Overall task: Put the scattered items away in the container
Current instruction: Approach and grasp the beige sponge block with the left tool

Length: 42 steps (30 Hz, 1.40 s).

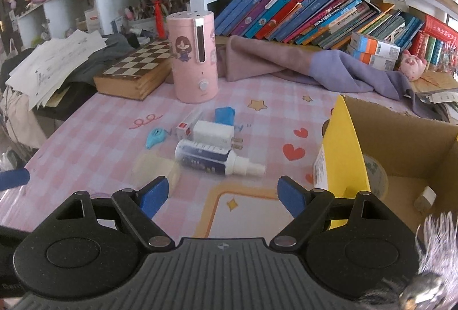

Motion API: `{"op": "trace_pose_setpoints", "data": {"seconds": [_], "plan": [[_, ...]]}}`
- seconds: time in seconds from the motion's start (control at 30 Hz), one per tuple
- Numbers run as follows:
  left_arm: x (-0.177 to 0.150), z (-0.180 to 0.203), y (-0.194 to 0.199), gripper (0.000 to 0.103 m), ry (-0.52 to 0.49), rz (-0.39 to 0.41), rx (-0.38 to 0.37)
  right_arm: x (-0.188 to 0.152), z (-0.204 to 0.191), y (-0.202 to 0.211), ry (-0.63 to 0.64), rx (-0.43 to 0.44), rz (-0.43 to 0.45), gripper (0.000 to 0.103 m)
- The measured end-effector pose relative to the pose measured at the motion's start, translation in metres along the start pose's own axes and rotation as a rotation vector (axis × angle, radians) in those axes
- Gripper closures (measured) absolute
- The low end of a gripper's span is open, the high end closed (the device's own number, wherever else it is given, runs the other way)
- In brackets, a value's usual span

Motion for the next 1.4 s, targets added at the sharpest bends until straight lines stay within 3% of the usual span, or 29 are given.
{"op": "trace_pose_setpoints", "data": {"seconds": [0.63,0.97,1.23,1.3,1.4], "plan": [[0.02,0.013,-0.077,0.0,-0.057,-0.041,-0.08,0.03,-0.004,-0.061,0.02,0.012,-0.07,0.02],[0.024,0.015,-0.097,0.005,-0.05,-0.052,-0.102,0.033,-0.001,-0.079,0.025,0.02,-0.098,0.019],[0.02,0.02,-0.112,0.022,-0.062,-0.101,-0.125,0.036,-0.009,-0.092,0.078,0.037,-0.114,0.019],[0.018,0.019,-0.117,0.042,-0.061,-0.123,-0.133,0.037,-0.011,-0.096,0.093,0.036,-0.123,0.019],[0.016,0.017,-0.12,0.053,-0.038,-0.131,-0.164,0.038,-0.015,-0.102,0.121,0.042,-0.139,0.019]]}}
Point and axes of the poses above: each gripper's, at about its wrist camera, not at the fingertips, and y roughly against the way its jaws point, z to its right, x to its top, the point moved 5 cm from there along -y, roughly the way its jaws point, and after that the axes turned 9 degrees about -x, right-handed, at the moved point
